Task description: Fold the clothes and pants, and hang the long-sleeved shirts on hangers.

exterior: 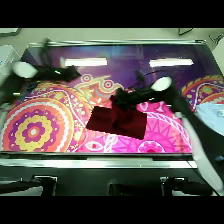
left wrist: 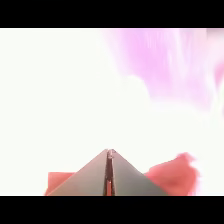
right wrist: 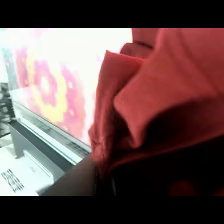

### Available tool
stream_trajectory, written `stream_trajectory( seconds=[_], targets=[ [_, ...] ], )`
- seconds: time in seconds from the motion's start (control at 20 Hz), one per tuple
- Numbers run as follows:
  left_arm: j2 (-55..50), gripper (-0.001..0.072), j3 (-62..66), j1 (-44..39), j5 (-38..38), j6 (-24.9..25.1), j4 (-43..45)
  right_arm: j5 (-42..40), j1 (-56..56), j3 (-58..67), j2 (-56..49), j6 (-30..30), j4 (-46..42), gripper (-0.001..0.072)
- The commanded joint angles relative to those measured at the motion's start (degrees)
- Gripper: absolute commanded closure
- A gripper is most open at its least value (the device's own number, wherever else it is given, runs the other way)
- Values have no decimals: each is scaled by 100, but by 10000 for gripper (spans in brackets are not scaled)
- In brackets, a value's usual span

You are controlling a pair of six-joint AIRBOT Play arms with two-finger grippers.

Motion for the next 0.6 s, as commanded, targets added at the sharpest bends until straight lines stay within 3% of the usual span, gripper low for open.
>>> stream_trajectory(
  seconds=[0.0, 0.05, 0.1, 0.2, 0.3, 0.4, 0.55],
  targets=[
    [1012, 681, 4, 518, -101, 46, 181, -1134, 765, 0, -1172, -37, 1239, 412],
    [1154, 681, 4, 516, -149, 52, 199, -1189, 863, 0, -1414, -155, 1770, 113],
    [1255, 681, 4, 516, -271, 225, 197, -1169, 881, 0, -1550, -608, 2273, 9],
    [1316, 681, 2, 518, -608, 354, 269, -844, 568, 0, -1458, -1029, 2433, 8],
    [1314, 681, 2, 518, -861, 476, 538, -262, -118, 0, -1117, -1001, 1816, 8],
    [1316, 680, 2, 518, -922, 479, 828, 542, -1054, 0, -616, -671, 621, 8],
    [1316, 680, 2, 544, -914, 479, 970, 2033, -2315, -63, 74, 179, -2337, 16]
  ],
)
